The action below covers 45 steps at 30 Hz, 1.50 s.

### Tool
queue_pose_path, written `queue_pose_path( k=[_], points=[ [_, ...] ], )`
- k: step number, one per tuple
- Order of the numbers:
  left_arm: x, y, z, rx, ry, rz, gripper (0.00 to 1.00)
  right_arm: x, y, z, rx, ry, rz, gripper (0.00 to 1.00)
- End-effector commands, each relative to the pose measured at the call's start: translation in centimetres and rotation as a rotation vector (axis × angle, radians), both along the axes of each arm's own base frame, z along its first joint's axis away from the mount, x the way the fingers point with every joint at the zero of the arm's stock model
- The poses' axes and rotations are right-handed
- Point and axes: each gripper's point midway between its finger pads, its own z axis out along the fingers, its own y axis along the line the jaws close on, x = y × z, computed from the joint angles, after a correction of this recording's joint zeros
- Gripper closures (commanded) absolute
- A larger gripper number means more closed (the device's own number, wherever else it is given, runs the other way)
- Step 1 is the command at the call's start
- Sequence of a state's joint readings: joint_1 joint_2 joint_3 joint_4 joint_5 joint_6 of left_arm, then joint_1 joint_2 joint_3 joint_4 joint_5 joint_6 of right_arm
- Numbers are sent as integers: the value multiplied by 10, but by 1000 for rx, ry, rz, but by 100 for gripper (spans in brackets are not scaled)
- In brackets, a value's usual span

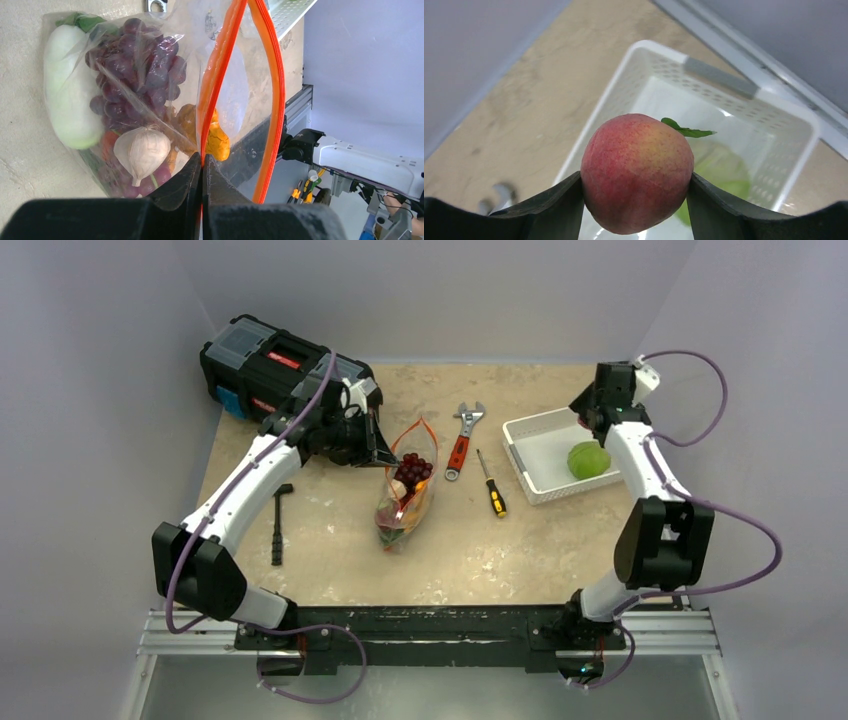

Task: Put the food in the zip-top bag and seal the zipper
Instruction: Pick up the fake fruit from the bin, then place the fake fruit in the zipper food storage bag.

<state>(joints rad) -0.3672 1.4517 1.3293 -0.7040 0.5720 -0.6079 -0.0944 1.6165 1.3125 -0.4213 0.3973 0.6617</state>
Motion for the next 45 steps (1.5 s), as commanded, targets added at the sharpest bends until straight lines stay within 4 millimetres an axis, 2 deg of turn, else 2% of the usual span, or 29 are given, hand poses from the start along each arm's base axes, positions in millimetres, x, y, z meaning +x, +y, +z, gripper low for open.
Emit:
queue_pose_path(
  k=[1,5,9,12,15,19,23,28,33,36,45],
  points=[
    [8,-4,15,-13,-59,-16,100,27,94,68,-66,-248,342,88],
    [9,-4,13,-7,-56,-13,100,15,197,113,-102,-419,682,89],
    [9,-3,14,-4,-67,-11,100,-22,284,154,-97,-566,977,88],
    [9,-2,16,1,-79,-7,100,-53,332,174,-112,-632,1152,85],
    [9,0,17,6,-85,-5,100,-86,374,183,-112,-641,1261,84],
    [10,1,17,9,-87,1,100,-110,399,173,-212,-591,1358,79],
    [10,1,17,11,-86,1,100,-126,417,154,-298,-521,1393,74],
    [10,2,17,19,-94,7,100,-132,416,140,-379,-471,1372,64],
    [10,3,19,22,-102,12,100,-135,414,131,-384,-441,1379,48],
    [11,5,17,30,-103,16,100,-136,415,125,-376,-420,1381,42],
    [11,7,23,37,-131,25,100,-141,419,113,-350,-389,1412,34]
  ],
)
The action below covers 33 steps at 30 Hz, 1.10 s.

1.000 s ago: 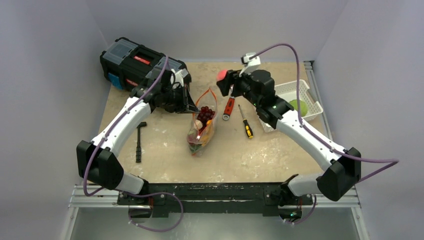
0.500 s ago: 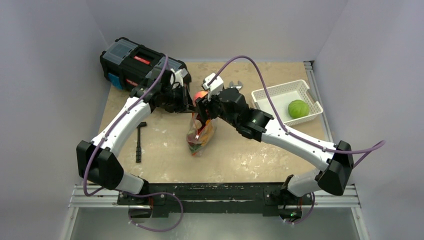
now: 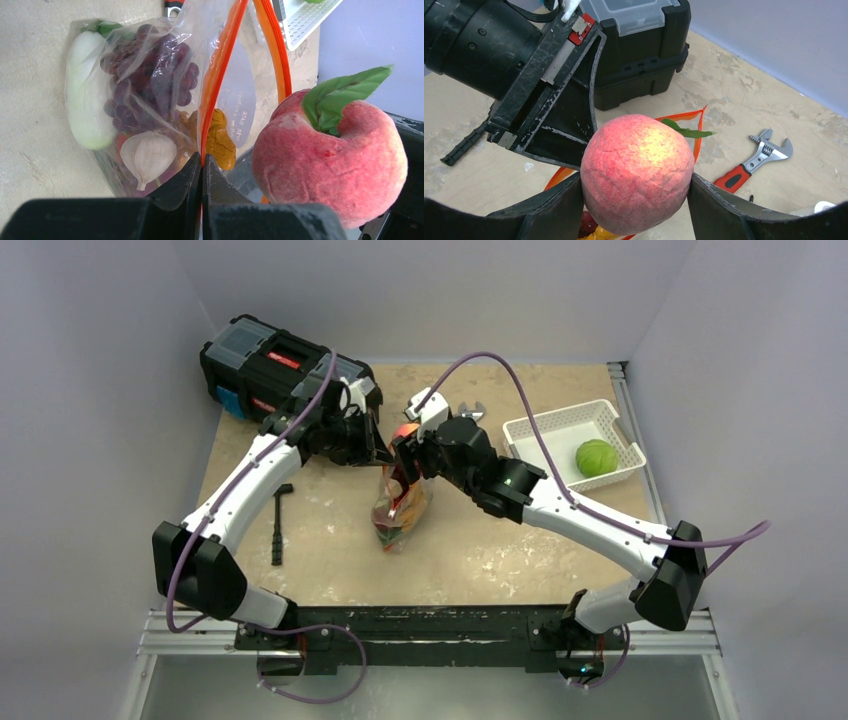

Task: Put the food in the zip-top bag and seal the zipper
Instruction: Place the fake fruit in the zipper food storage bag.

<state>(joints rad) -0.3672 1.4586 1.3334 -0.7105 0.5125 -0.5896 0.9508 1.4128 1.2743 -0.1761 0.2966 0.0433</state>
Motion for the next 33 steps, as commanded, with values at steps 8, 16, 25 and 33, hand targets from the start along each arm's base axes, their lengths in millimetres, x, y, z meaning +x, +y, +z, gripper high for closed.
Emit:
queue_pose_path(
  k=[8,16,25,33],
  points=[
    [3,3,38,-15,-148,2,100,-13,-5,-1,2,10,34,28],
    [3,3,36,-13,-145,2,100,-15,-10,-5,-3,25,18,9],
    [4,3,34,-9,-139,3,100,-21,-26,22,122,24,-53,7],
    [4,5,26,5,-109,19,100,-67,-24,22,355,156,-73,1]
  ],
)
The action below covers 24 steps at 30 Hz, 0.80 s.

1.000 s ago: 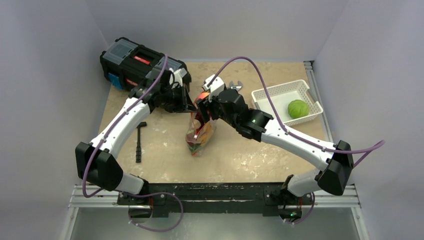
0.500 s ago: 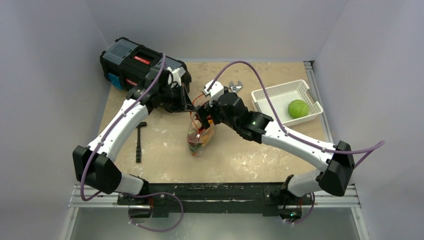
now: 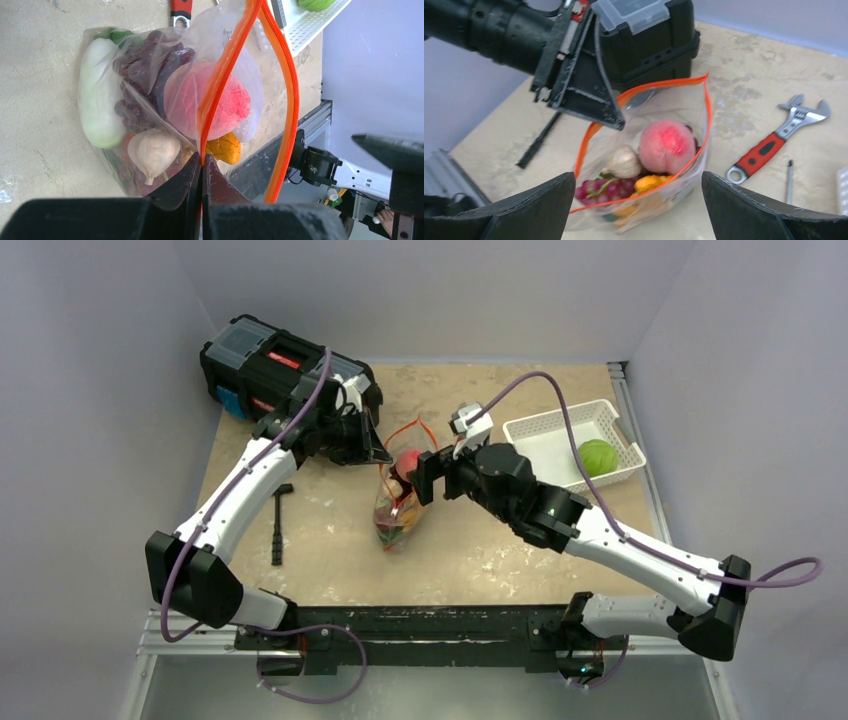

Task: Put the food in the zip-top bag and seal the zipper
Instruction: Place the fake fruit in the zipper food storage bag, then adjust the zipper food storage bag at the center of the board.

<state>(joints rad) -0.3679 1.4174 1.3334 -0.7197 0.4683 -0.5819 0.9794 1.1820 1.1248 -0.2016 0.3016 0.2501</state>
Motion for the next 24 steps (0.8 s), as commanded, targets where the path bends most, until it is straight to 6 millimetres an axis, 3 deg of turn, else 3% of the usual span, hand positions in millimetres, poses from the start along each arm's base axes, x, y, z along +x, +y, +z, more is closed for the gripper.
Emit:
queue_pose_path(
  k=[1,5,7,11,19,22,24],
  points=[
    [6,-2,16,-15,-61,-3,100,-30,11,1,164,87,-34,1],
    [5,1,16,3,-61,13,100,-72,31,-25,94,98,-36,1],
    [3,2,18,6,-63,21,100,-83,33,-31,47,68,-92,1],
    [-1,3,26,-12,-61,65,100,-79,21,-50,-45,42,-272,1],
    [-12,11,38,-98,-15,238,100,-72,39,-54,-160,-49,-382,5],
    [-18,18,31,-110,4,310,100,-70,48,-51,-173,-76,-365,13],
    [-25,26,25,-110,11,356,100,-72,51,-55,-168,-79,-328,28]
  ],
)
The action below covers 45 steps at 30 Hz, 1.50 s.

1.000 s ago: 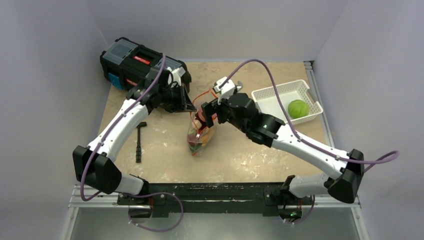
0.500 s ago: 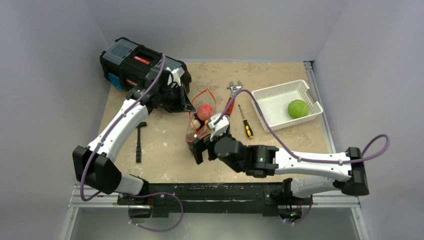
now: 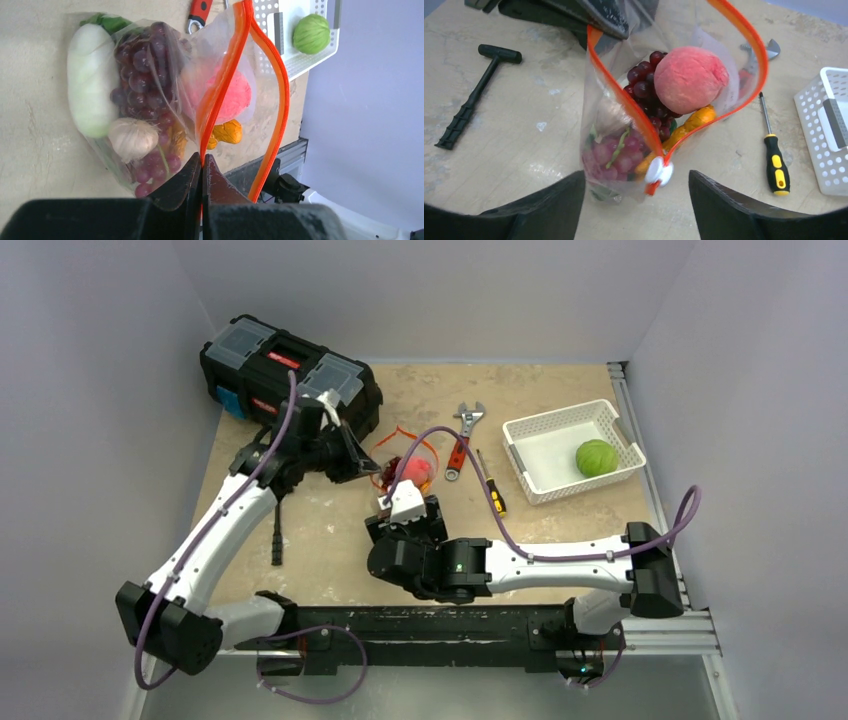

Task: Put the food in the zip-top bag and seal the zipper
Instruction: Adjust the zipper food storage bag at the center of the board.

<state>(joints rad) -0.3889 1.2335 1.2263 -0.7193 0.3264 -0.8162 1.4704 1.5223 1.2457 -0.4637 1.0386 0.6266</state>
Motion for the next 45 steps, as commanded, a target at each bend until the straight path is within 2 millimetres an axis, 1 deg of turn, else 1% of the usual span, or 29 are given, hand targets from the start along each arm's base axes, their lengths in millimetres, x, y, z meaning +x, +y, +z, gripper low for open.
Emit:
queue_pose_path(
  k=[1,3,4,6,7,9,10,12,14,17,19,20,21,23,25,27,28,29,31,33,34,36,38,39,41,42,43,44,45],
  points=[
    [-6,13,9,-55,-33,149,100,5,0,27,66,-74,-6,32],
    [-14,23,9,-56,-44,199,100,3,1,21,55,-84,58,38],
    [-20,29,11,-63,-56,222,100,1,5,26,81,-100,97,48],
    [-29,37,8,-75,-58,268,100,0,5,27,86,-127,143,60],
    [-35,41,1,-78,-47,285,100,0,4,25,69,-148,175,69],
    [-46,48,-5,-90,-46,318,100,-5,14,25,53,-170,282,85],
    [-51,53,-9,-93,-44,339,100,-8,18,24,41,-184,335,99],
    [-62,62,-15,-97,-48,373,100,-18,27,24,94,-193,427,100],
    [-73,70,-17,-96,-58,392,100,-23,30,27,57,-262,523,100],
    [-88,82,-20,-40,-62,385,100,-32,34,24,54,-278,611,100],
    [-96,88,-16,20,-85,349,100,-38,35,21,44,-287,662,100],
    [-99,92,-11,53,-104,326,95,-39,34,20,40,-287,675,100],
    [-101,95,-5,89,-128,299,88,-40,32,19,39,-282,680,100],
    [-103,99,16,141,-203,237,69,-42,26,15,45,-262,677,100],
    [-101,102,30,198,-264,180,53,-46,22,11,67,-235,683,100],
    [-98,103,41,260,-317,114,41,-49,19,6,73,-220,692,100],
    [-97,104,46,286,-337,83,37,-49,17,3,73,-211,689,100],
    [-96,101,50,299,-356,44,35,-49,16,2,74,-202,686,100],
    [-95,89,58,307,-405,-76,33,-49,13,1,74,-196,675,100],
    [-95,76,64,312,-463,-209,35,-48,11,5,89,-196,663,100],
    [-96,70,68,318,-538,-276,36,-47,9,8,102,-202,652,100],
    [-97,57,75,341,-722,-380,34,-44,5,14,131,-217,630,100],
    [-101,41,90,348,-962,-501,32,-44,3,21,171,-232,621,100],
    [-102,34,90,354,-1070,-555,31,-45,3,22,181,-237,626,100],
    [-111,21,101,338,-1278,-650,24,-45,6,22,184,-235,635,100],
    [-115,15,103,321,-1351,-692,18,-46,7,20,177,-228,637,100],
    [-119,8,101,312,-1400,-752,12,-46,9,20,175,-224,643,100],
    [-125,1,94,300,-1423,-844,7,-47,11,18,170,-218,651,100],
    [-125,-4,88,304,-1410,-902,5,-47,12,18,166,-215,656,100]
  ],
)
